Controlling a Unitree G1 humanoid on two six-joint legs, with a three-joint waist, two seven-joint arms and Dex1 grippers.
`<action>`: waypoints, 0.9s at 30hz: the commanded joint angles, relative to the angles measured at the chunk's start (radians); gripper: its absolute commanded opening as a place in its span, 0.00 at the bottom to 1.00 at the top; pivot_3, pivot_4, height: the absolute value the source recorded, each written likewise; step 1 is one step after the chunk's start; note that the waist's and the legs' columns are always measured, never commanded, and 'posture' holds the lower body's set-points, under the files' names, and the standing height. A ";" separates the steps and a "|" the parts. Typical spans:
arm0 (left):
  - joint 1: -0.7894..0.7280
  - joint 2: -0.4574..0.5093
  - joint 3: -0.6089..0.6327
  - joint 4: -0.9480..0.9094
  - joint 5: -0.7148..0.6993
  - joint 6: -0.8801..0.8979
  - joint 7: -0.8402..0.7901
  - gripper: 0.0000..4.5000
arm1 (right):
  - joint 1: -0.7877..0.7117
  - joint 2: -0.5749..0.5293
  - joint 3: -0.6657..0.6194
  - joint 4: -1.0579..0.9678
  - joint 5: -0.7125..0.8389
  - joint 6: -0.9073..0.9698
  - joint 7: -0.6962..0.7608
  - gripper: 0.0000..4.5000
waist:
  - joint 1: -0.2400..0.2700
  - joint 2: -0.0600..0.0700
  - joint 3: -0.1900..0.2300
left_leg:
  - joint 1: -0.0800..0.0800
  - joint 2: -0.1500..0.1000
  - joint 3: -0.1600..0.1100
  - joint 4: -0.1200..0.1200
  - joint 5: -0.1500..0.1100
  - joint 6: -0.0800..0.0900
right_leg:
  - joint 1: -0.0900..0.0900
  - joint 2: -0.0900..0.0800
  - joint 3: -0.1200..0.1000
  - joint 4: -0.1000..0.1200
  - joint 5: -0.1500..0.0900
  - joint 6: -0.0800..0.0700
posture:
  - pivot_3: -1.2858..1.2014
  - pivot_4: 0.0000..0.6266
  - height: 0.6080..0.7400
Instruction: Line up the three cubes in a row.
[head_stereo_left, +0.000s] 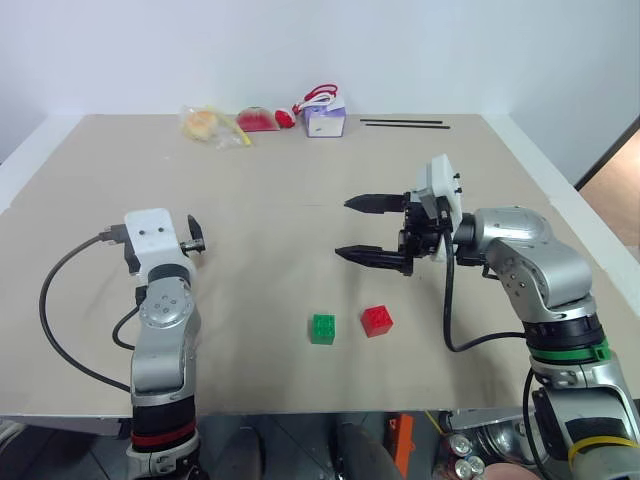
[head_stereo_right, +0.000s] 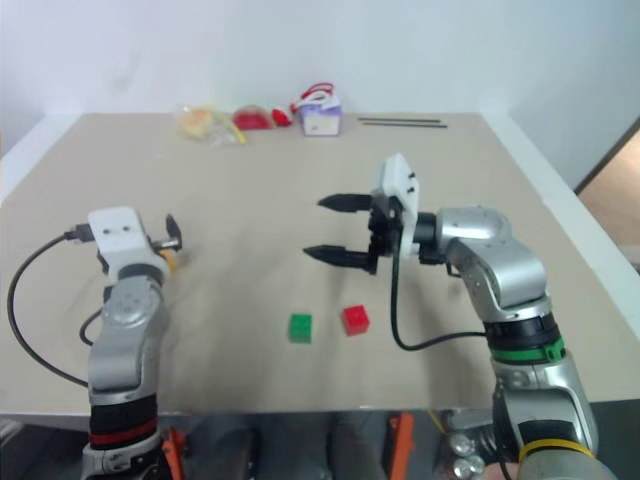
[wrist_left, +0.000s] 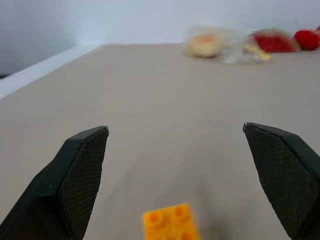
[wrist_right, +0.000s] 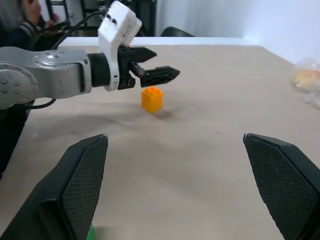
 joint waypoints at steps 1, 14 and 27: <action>0.009 -0.008 0.010 0.006 -0.012 0.004 0.001 0.99 | -0.036 0.008 -0.003 0.009 -0.006 -0.022 0.023 1.00 | 0.000 0.000 0.000 | 0.000 0.000 0.000 0.000 0.000 0.000 | 0.000 0.000 0.000 0.000 0.000 0.000 | 0.52 0.24 1.00; 0.044 -0.032 0.036 0.049 -0.053 0.049 0.000 0.99 | -0.043 0.019 -0.007 0.006 -0.019 -0.009 0.044 1.00 | 0.000 0.000 0.000 | 0.000 0.000 0.000 0.000 0.000 0.000 | 0.000 0.000 0.000 0.000 0.000 0.000 | 0.52 0.24 1.00; 0.038 -0.037 0.053 0.069 -0.062 0.044 0.018 0.66 | -0.044 0.024 -0.019 0.006 -0.012 -0.004 0.042 1.00 | 0.000 0.000 0.000 | 0.000 0.000 0.000 0.000 0.000 0.000 | 0.000 0.000 0.000 0.000 0.000 0.000 | 0.52 0.24 1.00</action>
